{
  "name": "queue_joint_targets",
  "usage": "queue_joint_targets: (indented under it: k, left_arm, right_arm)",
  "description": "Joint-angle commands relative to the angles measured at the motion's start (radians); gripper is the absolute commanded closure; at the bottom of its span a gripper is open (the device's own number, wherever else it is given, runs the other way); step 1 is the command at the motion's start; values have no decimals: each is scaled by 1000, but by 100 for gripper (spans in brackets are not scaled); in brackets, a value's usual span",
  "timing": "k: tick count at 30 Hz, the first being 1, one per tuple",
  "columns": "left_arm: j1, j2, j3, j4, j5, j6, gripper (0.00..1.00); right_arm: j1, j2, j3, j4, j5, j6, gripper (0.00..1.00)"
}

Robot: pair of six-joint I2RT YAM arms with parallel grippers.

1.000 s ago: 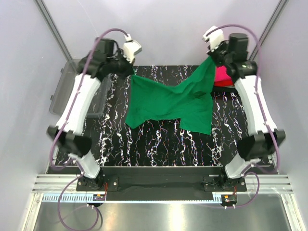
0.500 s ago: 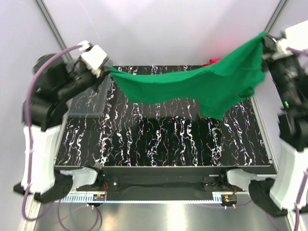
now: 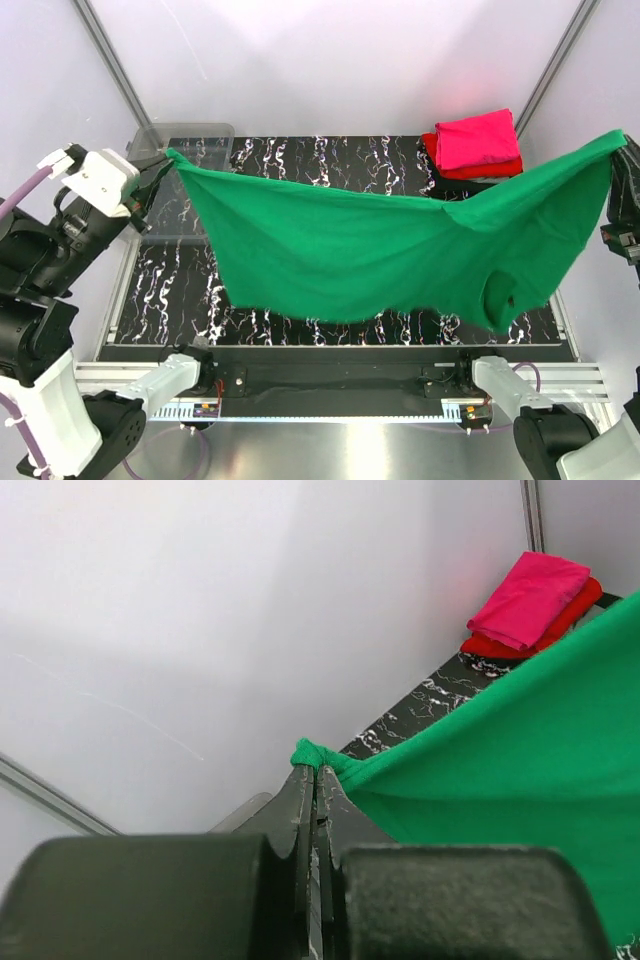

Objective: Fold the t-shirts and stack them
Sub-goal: Flatten the tshirt out

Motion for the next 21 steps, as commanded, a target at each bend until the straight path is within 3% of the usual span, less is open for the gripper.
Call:
queue_joint_targets:
  k: [1,6,11,15,18,21]
  left_arm:
    - [28,10,-13,40,-1,-26,100]
    - [31,15,-187,37,-67,-28,100]
    - [31,56,-458,41,-119,-4,100]
    - [31,134,-652,127,-160,43,100]
    - [32,249,-715,201,-183,70,100]
    - [35,419,-678,299,-211,82,100]
  right_arm:
    - [-10,34,-49,0,-31,27,100]
    - [-11,54,-253,79,-60,8,100]
    - [-10,71,-614,194,-151,-14,100]
    - [-8,192,-805,311,-191,-22,100]
    - [-10,334,-839,366,-209,-52,100]
    - [-8,525,-797,429,-203,-92,100]
